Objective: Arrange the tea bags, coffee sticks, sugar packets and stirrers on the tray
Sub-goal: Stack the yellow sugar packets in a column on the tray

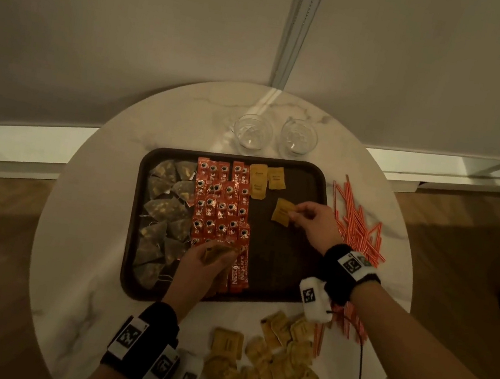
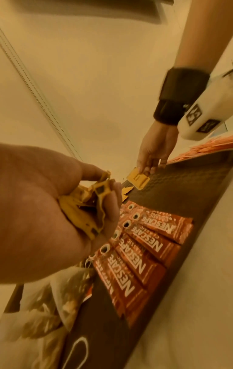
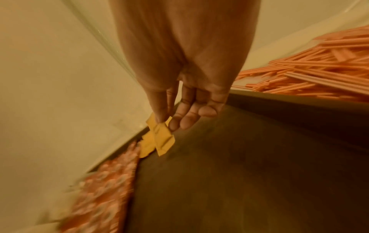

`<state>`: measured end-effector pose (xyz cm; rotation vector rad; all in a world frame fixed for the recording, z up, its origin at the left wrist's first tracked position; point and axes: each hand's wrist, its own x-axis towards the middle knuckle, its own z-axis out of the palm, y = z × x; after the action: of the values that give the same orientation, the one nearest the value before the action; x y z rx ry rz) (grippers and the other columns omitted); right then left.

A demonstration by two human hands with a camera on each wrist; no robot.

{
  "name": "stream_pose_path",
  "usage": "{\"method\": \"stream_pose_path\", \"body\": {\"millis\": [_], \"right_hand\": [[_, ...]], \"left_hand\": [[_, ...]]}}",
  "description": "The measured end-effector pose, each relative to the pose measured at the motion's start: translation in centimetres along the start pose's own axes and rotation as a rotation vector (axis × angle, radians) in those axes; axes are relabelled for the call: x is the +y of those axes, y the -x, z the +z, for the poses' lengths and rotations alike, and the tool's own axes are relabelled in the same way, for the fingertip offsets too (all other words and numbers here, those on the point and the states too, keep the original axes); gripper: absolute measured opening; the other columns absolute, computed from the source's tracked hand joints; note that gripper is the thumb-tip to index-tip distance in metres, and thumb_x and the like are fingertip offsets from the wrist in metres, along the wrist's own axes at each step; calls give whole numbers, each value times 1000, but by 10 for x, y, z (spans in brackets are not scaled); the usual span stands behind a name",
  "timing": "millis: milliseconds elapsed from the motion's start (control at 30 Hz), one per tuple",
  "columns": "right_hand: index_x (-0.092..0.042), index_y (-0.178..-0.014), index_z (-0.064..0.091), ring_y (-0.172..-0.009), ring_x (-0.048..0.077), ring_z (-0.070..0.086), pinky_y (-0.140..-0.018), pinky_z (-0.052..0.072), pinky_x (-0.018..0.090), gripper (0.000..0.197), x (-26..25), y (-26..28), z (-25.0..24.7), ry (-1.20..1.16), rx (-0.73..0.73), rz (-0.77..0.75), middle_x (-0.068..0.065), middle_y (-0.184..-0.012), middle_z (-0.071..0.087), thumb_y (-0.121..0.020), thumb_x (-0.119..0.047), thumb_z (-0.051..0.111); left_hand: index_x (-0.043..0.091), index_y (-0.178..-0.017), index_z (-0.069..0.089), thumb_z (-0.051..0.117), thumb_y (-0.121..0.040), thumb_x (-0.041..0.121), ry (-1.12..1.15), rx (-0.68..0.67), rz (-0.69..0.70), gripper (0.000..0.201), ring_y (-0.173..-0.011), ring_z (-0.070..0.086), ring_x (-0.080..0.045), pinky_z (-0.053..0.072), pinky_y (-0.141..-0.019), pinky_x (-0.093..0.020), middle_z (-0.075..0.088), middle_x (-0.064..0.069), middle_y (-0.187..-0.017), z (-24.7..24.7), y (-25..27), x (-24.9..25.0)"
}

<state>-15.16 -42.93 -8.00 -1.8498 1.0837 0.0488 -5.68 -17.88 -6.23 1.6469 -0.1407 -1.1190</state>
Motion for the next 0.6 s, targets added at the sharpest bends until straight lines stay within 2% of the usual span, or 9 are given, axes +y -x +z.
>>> {"method": "stream_pose_path", "body": {"millis": [33,133,233,333,467,600], "right_hand": [[-13,-97,70,-80,15,64,-73,47,23,9,2,-13,0,16,-6,-6,5,-91,70,-92,-21,68],[-9,-96,71,-76,13,63,-67,44,18,11,-2,-44,2,71,-33,-33,4,-85,69,-91,-19,69],[-12,-94,71,-75,11,62,-66,43,18,10,-7,-63,5,107,-48,-43,2,-84,68,-90,-21,70],[-16,-87,70,-69,10,60,-64,46,20,5,-7,-73,8,101,-9,-46,3,-80,68,-89,-21,72],[-18,-80,69,-66,13,61,-65,52,26,9,-6,-82,11,72,19,-44,7,-78,71,-87,-21,74],[-15,-83,67,-64,12,60,-61,49,24,13,-6,-86,12,56,13,-20,5,-76,70,-84,-23,77]], "left_hand": [[17,-101,70,64,-94,21,-29,5,-1,10,-55,55,-4,45,-50,-17,63,5,-69,-3,1,-3],[18,-100,69,64,-94,22,-132,-6,-30,9,-52,54,0,43,-48,-16,62,5,-71,-10,6,-15],[18,-101,69,64,-94,24,-186,-24,-72,10,-52,53,0,41,-49,-15,62,5,-74,-13,12,-27],[19,-97,69,63,-94,21,-171,-20,-102,6,-55,55,-2,44,-52,-17,63,2,-72,-12,17,-31],[17,-97,68,64,-94,18,-170,-28,-123,5,-60,58,-6,51,-61,-17,65,-1,-75,-6,18,-33],[16,-96,69,66,-92,16,-156,-25,-136,4,-56,58,-4,52,-60,-19,65,-4,-75,-2,19,-34]]}}
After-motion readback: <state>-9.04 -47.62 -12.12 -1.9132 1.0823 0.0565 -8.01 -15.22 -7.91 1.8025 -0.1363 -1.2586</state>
